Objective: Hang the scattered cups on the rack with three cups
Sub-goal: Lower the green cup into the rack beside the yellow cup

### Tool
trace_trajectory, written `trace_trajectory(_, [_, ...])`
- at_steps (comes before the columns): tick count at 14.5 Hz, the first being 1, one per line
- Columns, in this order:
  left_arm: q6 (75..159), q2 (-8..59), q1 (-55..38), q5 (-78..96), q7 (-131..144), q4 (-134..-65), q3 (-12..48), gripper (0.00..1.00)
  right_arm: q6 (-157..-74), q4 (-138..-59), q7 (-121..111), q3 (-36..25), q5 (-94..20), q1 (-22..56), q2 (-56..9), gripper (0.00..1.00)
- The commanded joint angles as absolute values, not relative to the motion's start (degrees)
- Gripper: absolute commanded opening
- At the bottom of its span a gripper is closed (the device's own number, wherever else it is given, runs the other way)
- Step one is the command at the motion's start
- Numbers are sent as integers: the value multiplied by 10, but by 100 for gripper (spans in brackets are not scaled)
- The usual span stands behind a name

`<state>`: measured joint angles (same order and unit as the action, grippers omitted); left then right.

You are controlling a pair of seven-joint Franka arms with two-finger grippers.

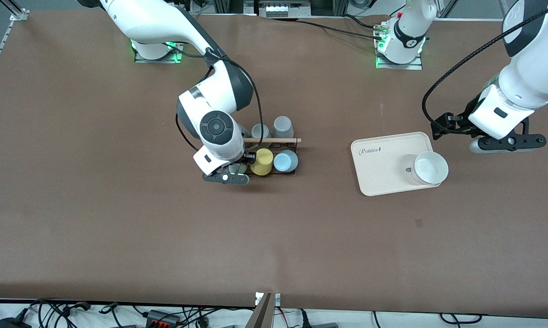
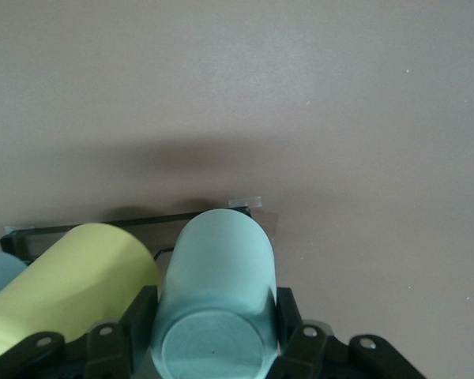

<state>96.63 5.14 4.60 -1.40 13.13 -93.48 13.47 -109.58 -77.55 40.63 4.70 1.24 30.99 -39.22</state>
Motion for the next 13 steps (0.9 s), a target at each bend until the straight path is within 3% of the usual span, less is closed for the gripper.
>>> trace_trajectory(1, [962,40,52,-4,118,-939,135,100,-1096,-779,417,52,7,308,-390,21])
trace_trajectory(11, [962,40,52,-4,118,-939,135,100,-1091,-776,422,53,-22,311,-388,22])
trace_trajectory(12, [962,41,52,-4,118,-939,135,100,-1091,-775,421,53,-23,309,-388,41])
trace_trajectory(13, [962,40,52,-4,118,-939,135,100,-1090,-774,424,53,-29,307,-387,99])
